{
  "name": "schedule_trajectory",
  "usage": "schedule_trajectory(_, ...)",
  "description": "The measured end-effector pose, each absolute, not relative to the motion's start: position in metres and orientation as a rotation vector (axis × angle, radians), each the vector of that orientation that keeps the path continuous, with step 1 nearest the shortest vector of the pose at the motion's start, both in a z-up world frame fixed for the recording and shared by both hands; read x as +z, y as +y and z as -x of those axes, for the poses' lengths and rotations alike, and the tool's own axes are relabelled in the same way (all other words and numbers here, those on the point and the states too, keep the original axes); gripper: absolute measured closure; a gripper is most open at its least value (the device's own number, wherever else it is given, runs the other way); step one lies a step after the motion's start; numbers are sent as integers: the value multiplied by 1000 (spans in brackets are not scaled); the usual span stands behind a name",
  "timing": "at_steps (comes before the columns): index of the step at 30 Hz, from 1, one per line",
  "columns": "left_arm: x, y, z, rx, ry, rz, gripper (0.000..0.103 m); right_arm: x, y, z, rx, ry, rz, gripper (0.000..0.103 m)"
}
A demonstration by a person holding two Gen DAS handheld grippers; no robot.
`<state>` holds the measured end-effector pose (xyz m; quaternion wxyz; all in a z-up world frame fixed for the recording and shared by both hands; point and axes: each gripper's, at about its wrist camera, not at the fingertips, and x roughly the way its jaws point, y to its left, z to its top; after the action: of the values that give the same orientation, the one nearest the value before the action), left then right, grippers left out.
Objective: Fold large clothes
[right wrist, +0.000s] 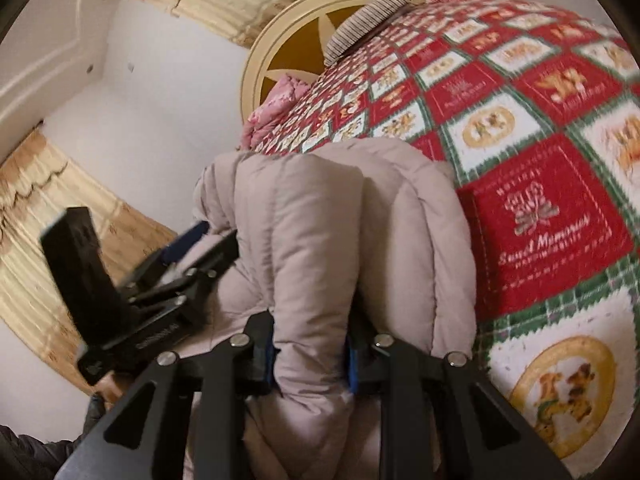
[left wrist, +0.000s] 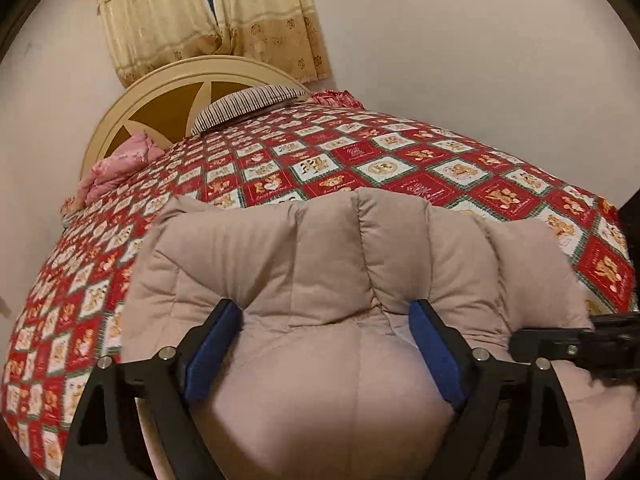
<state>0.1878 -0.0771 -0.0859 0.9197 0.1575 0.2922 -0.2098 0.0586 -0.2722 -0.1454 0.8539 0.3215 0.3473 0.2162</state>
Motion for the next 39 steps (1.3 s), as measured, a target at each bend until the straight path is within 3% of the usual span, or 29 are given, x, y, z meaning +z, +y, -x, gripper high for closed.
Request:
schedule_trajectory(4, -97, -83, -201, -442, 632, -315, 10, -133, -268, -61, 409, 762, -614, 76)
schedule_trajectory(7, -98, -80, -204, -451, 651, -296, 10, -122, -273, -59, 399, 778, -614, 67)
schedule_trajectory(9, -98, -80, -203, -449, 653, -298, 10, -109, -284, -48, 388, 743, -644, 53)
schedule_trajectory(10, -98, -81, -203, -447, 652, -301, 10, -99, -293, -37, 379, 695, -659, 34)
schedule_trajectory(11, -98, -81, -202, -445, 650, -304, 10, -91, -300, -29, 369, 662, -663, 7)
schedule_trajectory(12, -98, -82, -202, -445, 650, -307, 10, -81, -309, -20, 357, 620, -667, 0)
schedule_trajectory(14, -98, -82, -202, -445, 651, -309, 10, -73, -322, -11, 370, 586, -674, 0)
schedule_trajectory(25, -96, -81, -201, -451, 654, -296, 10, -132, -293, -70, 479, 853, -582, 0)
schedule_trajectory(39, -94, -73, -204, -453, 658, -264, 11, -149, -259, -93, 525, 847, -432, 0)
